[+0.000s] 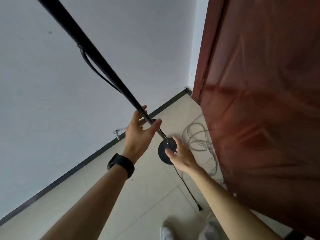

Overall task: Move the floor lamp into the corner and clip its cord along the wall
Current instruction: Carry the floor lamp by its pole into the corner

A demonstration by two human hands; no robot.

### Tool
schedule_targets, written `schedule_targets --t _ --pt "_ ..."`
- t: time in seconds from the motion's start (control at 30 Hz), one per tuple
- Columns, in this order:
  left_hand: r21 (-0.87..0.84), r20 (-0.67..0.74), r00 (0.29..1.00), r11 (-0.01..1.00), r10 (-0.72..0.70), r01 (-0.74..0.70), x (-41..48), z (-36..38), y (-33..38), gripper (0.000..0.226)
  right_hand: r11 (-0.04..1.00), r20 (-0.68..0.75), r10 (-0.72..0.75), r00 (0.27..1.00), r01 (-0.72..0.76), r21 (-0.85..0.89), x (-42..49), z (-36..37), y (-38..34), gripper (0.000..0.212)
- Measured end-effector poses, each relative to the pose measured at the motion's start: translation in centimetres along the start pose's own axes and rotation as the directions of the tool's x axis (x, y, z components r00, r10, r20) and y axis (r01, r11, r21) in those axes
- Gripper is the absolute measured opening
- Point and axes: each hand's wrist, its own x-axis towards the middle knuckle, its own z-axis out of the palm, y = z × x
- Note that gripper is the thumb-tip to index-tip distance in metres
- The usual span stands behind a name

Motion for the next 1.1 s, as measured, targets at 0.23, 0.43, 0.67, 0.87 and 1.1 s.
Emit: schedule_targets --t 0.23,0.43,0.67,0.87,1.1 --pt "-0.278 -0.108 0.965 0.939 -0.238 0.201 3.7 2.4 1.3 0.053 0.989 0.189 -0.109 0.976 0.126 -0.076 6.5 0.6 -1.6 0.080" --pt "-0.408 -0.214 0.922 0.887 -0.321 0.214 5.7 2.4 1.4 0.049 0.981 0.225 -0.148 0.963 0.172 -0.092 9.4 0.8 -2.1 0.058" --pt "-0.515 -0.204 0.910 0.830 -0.361 0.214 8.4 1.4 0.8 0.067 0.955 0.145 -0.135 0.980 0.167 -0.245 11.8 3.2 -3.9 0.047" --pt "-0.586 -0.293 0.849 0.784 -0.440 0.205 8.0 -1.5 1.2 0.054 0.908 0.094 -0.221 0.971 0.240 -0.344 9.6 4.9 -7.2 0.046" --pt "-0.624 -0.339 0.848 0.772 -0.408 0.121 4.9 -10.7 7.3 0.057 0.852 0.137 -0.299 0.944 0.329 -0.407 2.6 4.3 -15.4 0.039"
